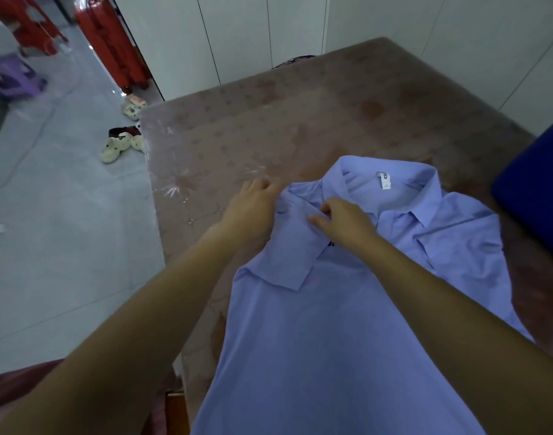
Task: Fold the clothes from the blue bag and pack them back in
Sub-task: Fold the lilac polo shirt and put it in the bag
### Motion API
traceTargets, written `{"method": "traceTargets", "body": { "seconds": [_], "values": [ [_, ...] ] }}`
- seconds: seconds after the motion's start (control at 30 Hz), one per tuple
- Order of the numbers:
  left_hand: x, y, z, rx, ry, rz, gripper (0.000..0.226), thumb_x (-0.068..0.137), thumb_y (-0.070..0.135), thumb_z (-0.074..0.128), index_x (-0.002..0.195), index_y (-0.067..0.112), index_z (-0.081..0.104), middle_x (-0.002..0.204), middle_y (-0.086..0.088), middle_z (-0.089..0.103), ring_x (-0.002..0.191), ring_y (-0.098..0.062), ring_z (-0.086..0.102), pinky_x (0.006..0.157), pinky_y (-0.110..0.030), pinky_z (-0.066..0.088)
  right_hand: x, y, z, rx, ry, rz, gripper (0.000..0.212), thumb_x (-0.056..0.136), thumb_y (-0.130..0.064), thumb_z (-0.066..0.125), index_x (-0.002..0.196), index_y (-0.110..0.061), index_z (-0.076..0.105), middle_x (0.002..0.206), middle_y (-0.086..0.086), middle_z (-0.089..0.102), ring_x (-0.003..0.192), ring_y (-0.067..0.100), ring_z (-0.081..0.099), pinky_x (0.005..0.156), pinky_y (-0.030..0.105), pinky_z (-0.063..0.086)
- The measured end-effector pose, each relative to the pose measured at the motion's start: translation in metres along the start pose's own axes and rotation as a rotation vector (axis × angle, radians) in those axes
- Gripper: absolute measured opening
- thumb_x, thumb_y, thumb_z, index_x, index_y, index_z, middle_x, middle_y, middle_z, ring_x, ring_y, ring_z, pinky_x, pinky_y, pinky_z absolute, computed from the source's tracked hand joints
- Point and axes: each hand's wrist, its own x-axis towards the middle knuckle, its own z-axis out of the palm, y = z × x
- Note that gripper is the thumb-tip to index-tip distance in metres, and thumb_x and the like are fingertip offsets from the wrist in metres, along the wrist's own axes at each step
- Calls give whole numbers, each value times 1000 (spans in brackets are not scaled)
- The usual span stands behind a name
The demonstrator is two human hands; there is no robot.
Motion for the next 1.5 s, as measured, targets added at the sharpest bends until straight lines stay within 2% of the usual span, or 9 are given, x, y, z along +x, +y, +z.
{"method": "traceTargets", "body": {
  "seconds": [0.13,0.3,0.4,0.53,0.7,1.03,1.23,1.33,1.5],
  "values": [
    [63,-10,5,295,-292,118,38,92,27,52,130,24,52,129,-12,44,123,-37,38,103,-46,33,-8,1,3,-6,42,-31,21,89,-31,57,84,-10,56,91,12,65,90,30,58,72,38,44],
    [67,-12,-12,594,-5,23,29,92,17,48,118,15,60,126,-12,50,117,-33,45,94,-42,37,-1,-5,10,47,121,-52,19,92,-26,54,96,-8,59,96,13,65,91,31,59,75,42,47],
    [48,2,-6,374,238,31,34,82,12,44,110,4,62,121,-20,56,103,-40,54,84,-47,44,-5,-3,13,-112,208,-75,28,89,-21,54,116,-11,56,113,11,60,103,33,57,81,40,44],
    [-11,37,27,111,206,69,61,89,38,30,123,-7,53,125,-27,55,111,-44,55,90,-50,46,-39,3,16,-162,454,-256,34,82,-28,57,108,-8,62,104,8,65,92,30,64,72,38,49],
    [-50,39,58,153,-177,-62,113,65,79,-23,151,11,3,159,-5,1,147,-21,0,117,-45,5,-107,45,23,-211,301,-244,58,85,-46,41,126,-7,57,128,10,59,116,25,57,94,34,45],
    [-229,26,59,-68,-49,52,80,92,68,13,148,12,19,155,-13,9,143,-33,11,110,-59,25,-325,173,-33,-260,357,250,89,86,-74,18,130,-5,53,131,22,53,111,44,54,95,54,42],
    [-364,37,76,-599,37,-361,85,80,71,47,149,35,12,156,12,-12,142,-1,1,115,-45,23,-409,188,-8,-179,335,400,68,85,-56,47,131,-7,51,129,21,48,109,43,50,90,53,47],
    [-379,53,73,-955,32,-551,112,62,74,64,149,35,5,154,-1,26,124,-10,47,99,-43,45,-425,172,0,-98,424,527,58,80,-20,74,129,-4,49,122,25,46,104,42,46,84,44,44],
    [-378,52,55,-945,31,-622,100,74,53,68,150,26,10,131,-4,50,111,-25,56,88,-36,48,-435,154,-3,381,394,675,66,88,-22,64,144,-15,30,134,15,48,115,38,50,89,42,39]
  ]
}}
